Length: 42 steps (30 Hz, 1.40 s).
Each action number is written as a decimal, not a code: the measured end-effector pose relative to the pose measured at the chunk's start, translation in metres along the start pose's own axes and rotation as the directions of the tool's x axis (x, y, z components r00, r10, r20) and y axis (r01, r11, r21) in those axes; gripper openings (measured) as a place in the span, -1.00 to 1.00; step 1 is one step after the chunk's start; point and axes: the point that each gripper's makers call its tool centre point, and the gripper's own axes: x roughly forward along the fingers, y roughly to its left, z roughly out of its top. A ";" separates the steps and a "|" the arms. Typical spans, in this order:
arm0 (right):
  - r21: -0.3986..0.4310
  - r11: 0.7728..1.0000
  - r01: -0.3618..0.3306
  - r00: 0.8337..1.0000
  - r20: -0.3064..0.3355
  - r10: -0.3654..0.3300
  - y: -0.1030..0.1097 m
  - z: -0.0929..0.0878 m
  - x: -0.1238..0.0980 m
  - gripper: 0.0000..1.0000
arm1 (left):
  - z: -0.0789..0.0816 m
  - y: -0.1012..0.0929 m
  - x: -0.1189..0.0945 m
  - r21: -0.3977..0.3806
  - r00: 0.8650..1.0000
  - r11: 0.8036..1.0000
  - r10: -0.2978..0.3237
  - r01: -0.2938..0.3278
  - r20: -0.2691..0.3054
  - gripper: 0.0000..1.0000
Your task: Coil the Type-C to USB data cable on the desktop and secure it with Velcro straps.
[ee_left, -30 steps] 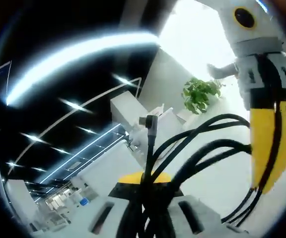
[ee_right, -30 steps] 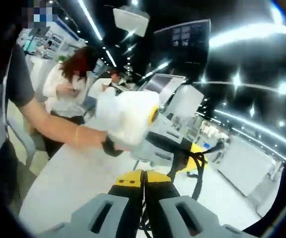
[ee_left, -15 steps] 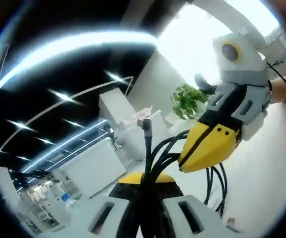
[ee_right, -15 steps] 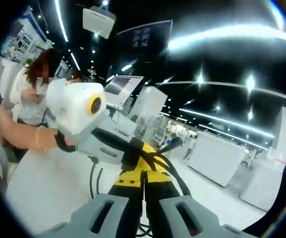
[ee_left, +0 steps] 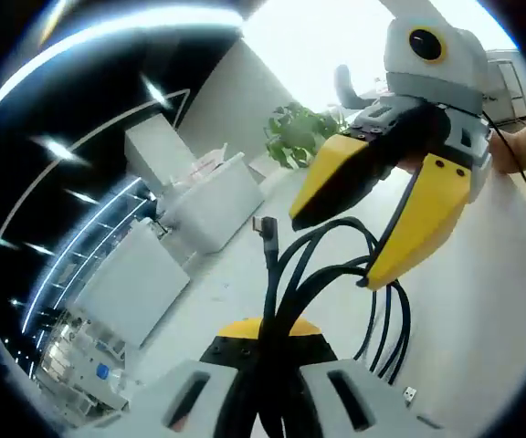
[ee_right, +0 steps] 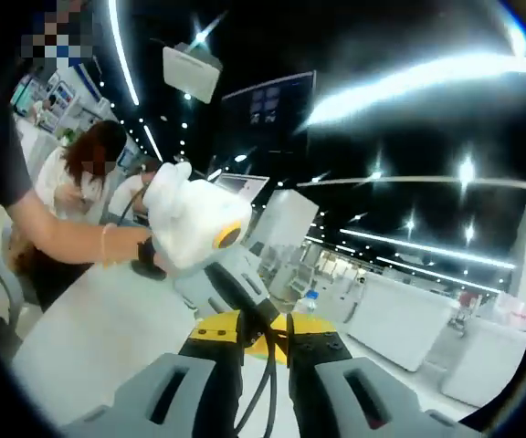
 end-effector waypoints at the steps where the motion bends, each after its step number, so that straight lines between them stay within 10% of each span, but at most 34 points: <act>1: -0.012 1.000 0.001 1.000 -0.012 -0.002 0.001 -0.002 0.001 -0.56 | 0.003 -0.003 -0.001 0.019 1.000 1.000 -0.019 0.020 -0.017 -0.93; 11: -0.283 0.959 0.011 0.987 -0.152 -0.056 0.003 -0.018 0.003 -0.62 | 0.014 -0.023 -0.015 0.121 0.992 0.989 -0.072 0.084 -0.100 -0.93; 20: -0.488 0.872 -0.026 0.960 -0.254 -0.114 0.008 -0.025 0.005 -0.71 | 0.014 -0.024 -0.025 0.313 0.988 0.949 0.079 -0.034 -0.133 -0.93; 25: -0.588 0.806 -0.067 0.933 -0.324 -0.158 0.012 -0.040 0.008 -0.75 | 0.014 -0.029 -0.026 0.486 0.976 0.868 0.183 -0.104 -0.118 -0.93; 35: -0.587 0.803 -0.101 0.920 -0.363 -0.149 0.012 -0.045 0.005 -0.85 | 0.025 -0.028 -0.033 0.647 0.907 0.650 0.385 -0.399 0.173 -0.91; 42: -0.560 0.818 -0.133 0.919 -0.379 -0.111 0.018 -0.048 0.005 -0.86 | 0.019 -0.027 -0.030 0.652 0.869 0.590 0.430 -0.476 0.245 -0.89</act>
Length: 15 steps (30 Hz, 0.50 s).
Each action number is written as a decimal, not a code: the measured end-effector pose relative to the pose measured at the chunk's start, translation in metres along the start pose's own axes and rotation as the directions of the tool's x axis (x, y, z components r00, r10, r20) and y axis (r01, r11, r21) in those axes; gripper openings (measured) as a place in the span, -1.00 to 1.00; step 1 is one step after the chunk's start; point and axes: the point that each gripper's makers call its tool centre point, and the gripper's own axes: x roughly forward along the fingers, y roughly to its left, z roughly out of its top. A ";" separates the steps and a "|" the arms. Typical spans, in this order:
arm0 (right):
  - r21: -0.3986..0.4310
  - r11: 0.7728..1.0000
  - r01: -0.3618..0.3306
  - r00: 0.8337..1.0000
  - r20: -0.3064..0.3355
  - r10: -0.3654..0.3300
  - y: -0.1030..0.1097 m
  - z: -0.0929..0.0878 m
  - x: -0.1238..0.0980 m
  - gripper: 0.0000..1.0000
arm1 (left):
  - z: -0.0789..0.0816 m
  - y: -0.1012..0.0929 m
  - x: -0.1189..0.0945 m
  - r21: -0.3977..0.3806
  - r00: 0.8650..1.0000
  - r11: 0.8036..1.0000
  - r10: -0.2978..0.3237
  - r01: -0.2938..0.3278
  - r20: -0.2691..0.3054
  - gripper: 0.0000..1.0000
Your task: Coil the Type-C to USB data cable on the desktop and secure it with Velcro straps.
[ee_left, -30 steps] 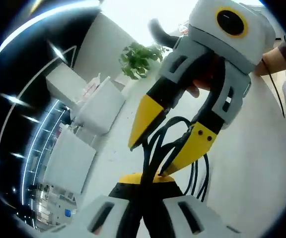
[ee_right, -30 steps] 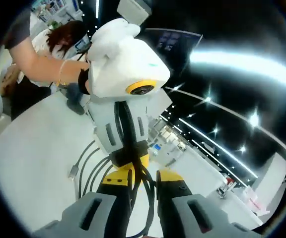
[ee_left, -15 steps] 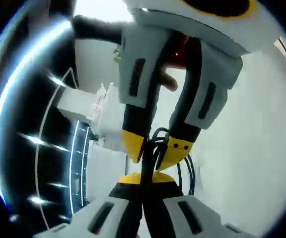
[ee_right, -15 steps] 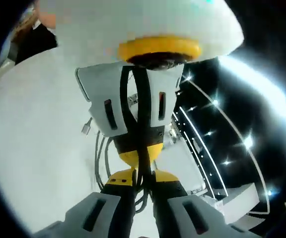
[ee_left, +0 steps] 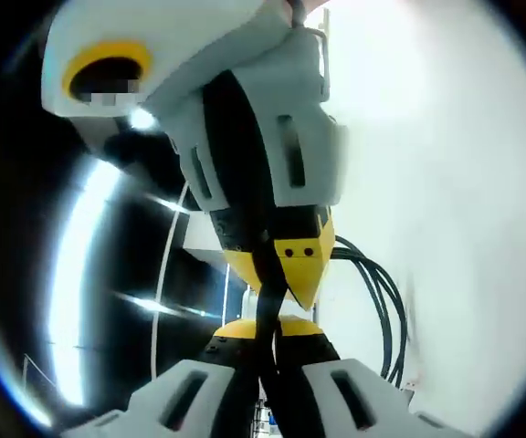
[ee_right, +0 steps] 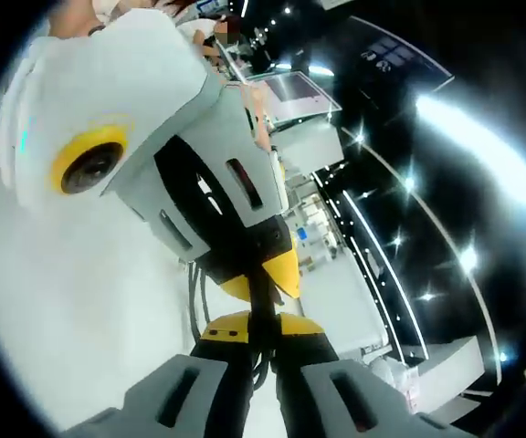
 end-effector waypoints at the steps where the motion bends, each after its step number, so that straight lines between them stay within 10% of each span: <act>1: 0.004 1.000 -0.001 1.000 0.002 0.001 0.000 0.000 0.000 -0.86 | -0.002 0.002 0.000 -0.005 1.000 1.000 0.021 -0.021 -0.009 -0.89; 9: 0.060 0.998 -0.030 0.999 0.029 0.028 0.005 0.007 -0.004 -0.86 | -0.013 0.006 -0.002 -0.025 0.996 0.996 0.090 -0.091 -0.029 -0.88; 15: 0.203 0.973 -0.110 0.991 0.102 0.090 0.012 0.017 -0.005 -0.84 | -0.015 -0.001 -0.013 -0.133 0.985 0.979 -0.164 0.155 -0.056 -0.92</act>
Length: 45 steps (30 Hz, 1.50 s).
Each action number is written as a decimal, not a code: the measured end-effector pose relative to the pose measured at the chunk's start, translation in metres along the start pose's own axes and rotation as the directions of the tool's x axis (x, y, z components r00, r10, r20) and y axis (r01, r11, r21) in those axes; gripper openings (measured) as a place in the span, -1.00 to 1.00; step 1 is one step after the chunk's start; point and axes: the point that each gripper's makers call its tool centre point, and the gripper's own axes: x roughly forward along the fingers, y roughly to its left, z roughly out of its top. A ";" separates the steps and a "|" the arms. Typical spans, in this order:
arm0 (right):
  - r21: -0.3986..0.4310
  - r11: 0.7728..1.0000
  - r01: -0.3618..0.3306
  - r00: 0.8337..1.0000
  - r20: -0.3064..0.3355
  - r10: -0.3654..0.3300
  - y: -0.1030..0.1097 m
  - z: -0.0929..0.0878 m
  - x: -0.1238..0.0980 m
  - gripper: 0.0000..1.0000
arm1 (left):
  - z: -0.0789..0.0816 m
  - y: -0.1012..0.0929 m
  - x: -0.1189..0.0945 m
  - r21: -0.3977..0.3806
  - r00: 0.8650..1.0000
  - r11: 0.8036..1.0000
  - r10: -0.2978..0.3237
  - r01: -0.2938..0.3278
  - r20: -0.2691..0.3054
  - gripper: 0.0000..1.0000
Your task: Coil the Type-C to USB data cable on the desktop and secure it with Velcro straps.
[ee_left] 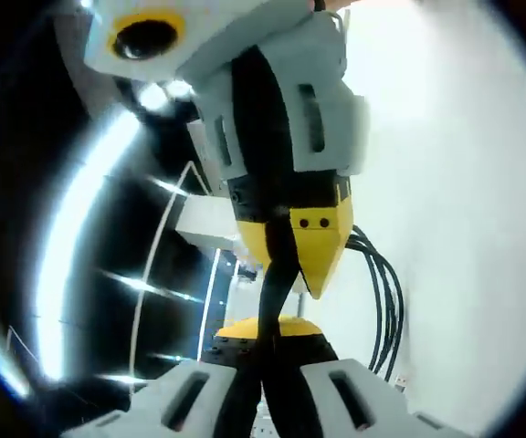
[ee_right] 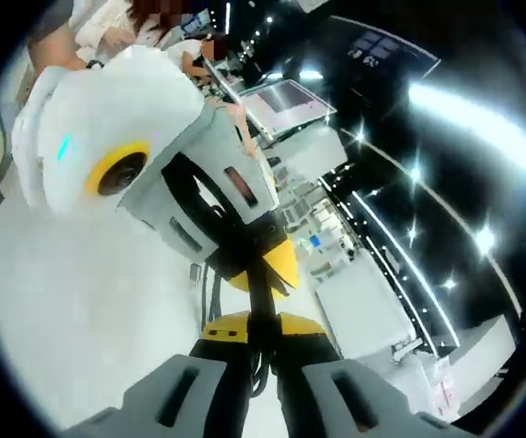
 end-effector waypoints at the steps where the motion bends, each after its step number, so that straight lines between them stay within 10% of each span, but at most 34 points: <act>1: 0.045 0.999 -0.026 0.999 0.024 0.025 0.000 0.006 -0.002 -0.84 | 0.000 0.004 -0.007 -0.018 0.999 0.999 -0.050 0.050 -0.009 -0.92; 5: 0.210 0.958 -0.195 0.977 0.123 0.171 0.003 0.036 -0.009 -0.84 | 0.003 0.010 -0.033 -0.104 0.966 0.961 -0.257 0.255 -0.001 -0.92; 8: 0.340 0.863 -0.375 0.925 0.196 0.325 0.011 0.055 -0.011 -0.84 | 0.005 0.010 -0.056 -0.267 0.885 0.845 -0.456 0.464 0.094 -0.92; 13: 0.551 0.668 -0.500 0.863 0.254 0.436 0.012 0.052 0.010 -0.83 | -0.018 0.001 -0.048 -0.524 0.783 0.607 -0.584 0.598 0.217 -0.92; 16: 0.582 0.653 -0.484 0.866 0.211 0.453 0.021 0.033 0.034 -0.83 | -0.034 -0.016 -0.034 -0.552 0.763 0.567 -0.607 0.611 0.221 -0.92; 25: 0.650 0.632 -0.422 0.898 0.202 0.392 0.045 0.007 0.065 -0.80 | -0.073 -0.060 -0.007 -0.613 0.814 0.586 -0.554 0.530 0.174 -0.92; 29: 0.603 0.650 -0.462 0.886 0.339 0.315 0.048 0.025 0.062 -0.76 | -0.084 -0.075 -0.009 -0.613 0.816 0.593 -0.555 0.523 0.160 -0.93; 31: 0.620 0.629 -0.470 0.876 0.418 0.242 0.031 0.034 0.060 -0.74 | -0.085 -0.085 -0.012 -0.618 0.809 0.580 -0.565 0.531 0.165 -0.93; 34: 0.684 0.585 -0.436 0.870 0.486 0.081 -0.007 0.040 0.060 -0.69 | -0.095 -0.096 -0.014 -0.605 0.824 0.617 -0.554 0.503 0.121 -0.93; 39: 0.690 0.690 -0.216 0.944 0.329 -0.034 -0.039 -0.001 0.092 -0.61 | -0.095 -0.083 -0.016 -0.680 0.883 0.589 -0.423 0.437 0.201 -0.93; 42: 0.675 0.713 -0.190 0.960 0.281 -0.011 -0.029 -0.019 0.125 -0.54 | -0.102 -0.067 -0.015 -0.678 0.914 0.620 -0.344 0.394 0.216 -0.93; 45: 0.676 0.715 -0.179 0.964 0.265 -0.010 -0.020 -0.027 0.154 -0.48 | -0.101 -0.053 -0.016 -0.720 0.931 0.591 -0.255 0.364 0.261 -0.93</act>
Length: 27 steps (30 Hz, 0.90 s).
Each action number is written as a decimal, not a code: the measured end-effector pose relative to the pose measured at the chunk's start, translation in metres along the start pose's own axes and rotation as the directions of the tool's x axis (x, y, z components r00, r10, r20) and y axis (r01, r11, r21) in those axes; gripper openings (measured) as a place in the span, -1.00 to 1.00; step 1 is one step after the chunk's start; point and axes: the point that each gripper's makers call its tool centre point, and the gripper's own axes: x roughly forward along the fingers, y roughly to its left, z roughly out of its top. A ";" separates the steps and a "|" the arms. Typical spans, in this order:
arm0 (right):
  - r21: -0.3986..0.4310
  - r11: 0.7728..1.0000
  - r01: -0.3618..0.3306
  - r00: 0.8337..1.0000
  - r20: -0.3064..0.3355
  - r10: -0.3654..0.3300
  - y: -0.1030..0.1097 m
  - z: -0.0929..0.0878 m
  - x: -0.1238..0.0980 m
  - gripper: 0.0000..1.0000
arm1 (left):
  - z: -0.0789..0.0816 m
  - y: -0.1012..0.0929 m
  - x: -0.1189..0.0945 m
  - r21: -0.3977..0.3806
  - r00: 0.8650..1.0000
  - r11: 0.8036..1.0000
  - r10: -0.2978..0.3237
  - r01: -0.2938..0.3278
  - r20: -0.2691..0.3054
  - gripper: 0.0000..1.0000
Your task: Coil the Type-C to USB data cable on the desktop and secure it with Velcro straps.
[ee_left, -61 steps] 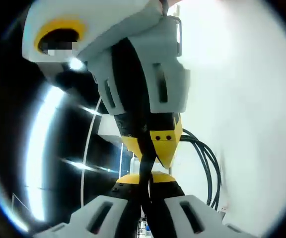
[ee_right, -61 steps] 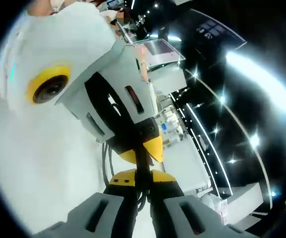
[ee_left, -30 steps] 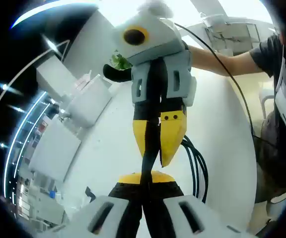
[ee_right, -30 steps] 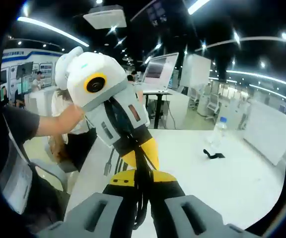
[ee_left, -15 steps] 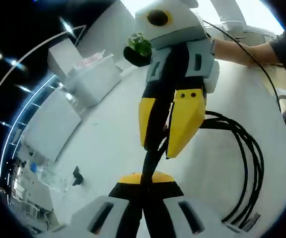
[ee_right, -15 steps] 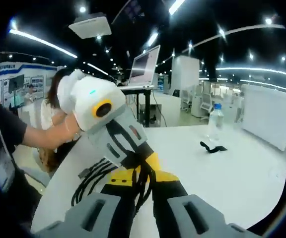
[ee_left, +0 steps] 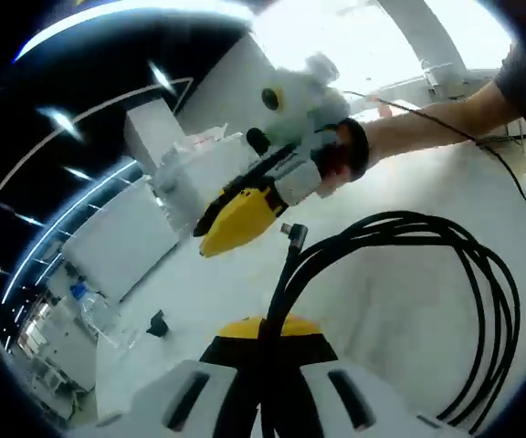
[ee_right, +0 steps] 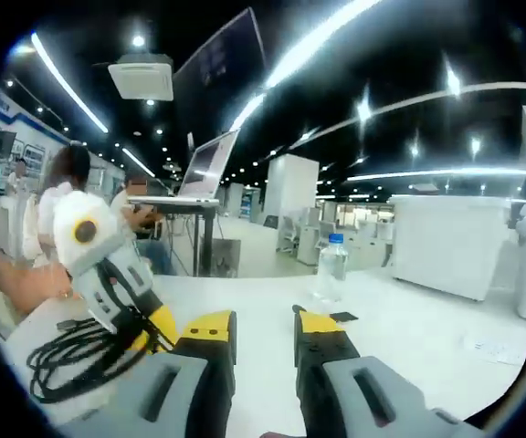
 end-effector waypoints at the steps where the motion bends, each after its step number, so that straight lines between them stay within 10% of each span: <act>1: 0.000 1.000 0.003 1.000 -0.009 -0.003 -0.002 -0.007 0.011 -0.46 | -0.002 0.002 -0.001 0.001 1.000 1.000 0.005 -0.005 -0.007 -0.93; 8: -0.037 0.993 0.112 0.990 -0.081 -0.115 -0.034 -0.050 0.065 -0.46 | -0.019 0.006 0.002 0.012 0.997 0.999 0.031 -0.030 -0.066 -0.93; 27: -0.180 0.974 0.140 0.981 -0.108 -0.161 -0.036 -0.054 0.118 -0.71 | -0.019 0.012 0.000 0.047 0.994 0.996 0.074 -0.071 -0.077 -0.92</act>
